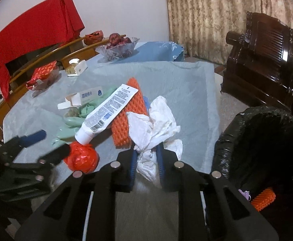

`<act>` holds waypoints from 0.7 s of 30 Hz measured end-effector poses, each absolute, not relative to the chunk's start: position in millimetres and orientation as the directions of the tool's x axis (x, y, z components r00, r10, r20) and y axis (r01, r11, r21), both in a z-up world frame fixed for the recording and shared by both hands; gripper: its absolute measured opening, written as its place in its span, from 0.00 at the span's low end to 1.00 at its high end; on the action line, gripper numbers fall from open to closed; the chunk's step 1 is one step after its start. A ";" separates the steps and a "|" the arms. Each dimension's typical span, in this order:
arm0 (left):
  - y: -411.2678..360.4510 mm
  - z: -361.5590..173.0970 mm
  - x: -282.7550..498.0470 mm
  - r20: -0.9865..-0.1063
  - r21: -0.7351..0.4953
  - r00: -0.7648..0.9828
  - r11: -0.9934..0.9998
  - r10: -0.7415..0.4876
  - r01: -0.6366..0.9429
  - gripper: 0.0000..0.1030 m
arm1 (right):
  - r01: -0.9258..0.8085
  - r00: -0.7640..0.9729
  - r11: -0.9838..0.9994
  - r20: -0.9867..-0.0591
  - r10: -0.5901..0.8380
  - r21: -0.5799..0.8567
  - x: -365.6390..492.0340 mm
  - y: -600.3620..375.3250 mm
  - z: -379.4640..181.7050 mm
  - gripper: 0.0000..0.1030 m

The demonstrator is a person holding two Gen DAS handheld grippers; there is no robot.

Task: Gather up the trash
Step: 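Grasp the red plastic bag with the left gripper while the right gripper holds the tissues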

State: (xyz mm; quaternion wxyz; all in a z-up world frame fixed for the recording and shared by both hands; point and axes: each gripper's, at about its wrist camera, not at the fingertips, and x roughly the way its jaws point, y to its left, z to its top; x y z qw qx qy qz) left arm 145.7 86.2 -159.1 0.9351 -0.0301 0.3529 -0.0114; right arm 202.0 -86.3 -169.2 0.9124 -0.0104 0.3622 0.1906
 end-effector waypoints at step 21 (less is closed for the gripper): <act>60.9 -183.7 151.7 -0.714 -0.076 0.696 0.997 -0.074 0.028 0.41 | -0.355 0.649 0.925 -0.677 0.347 0.134 199.4 -86.8 -174.4 0.17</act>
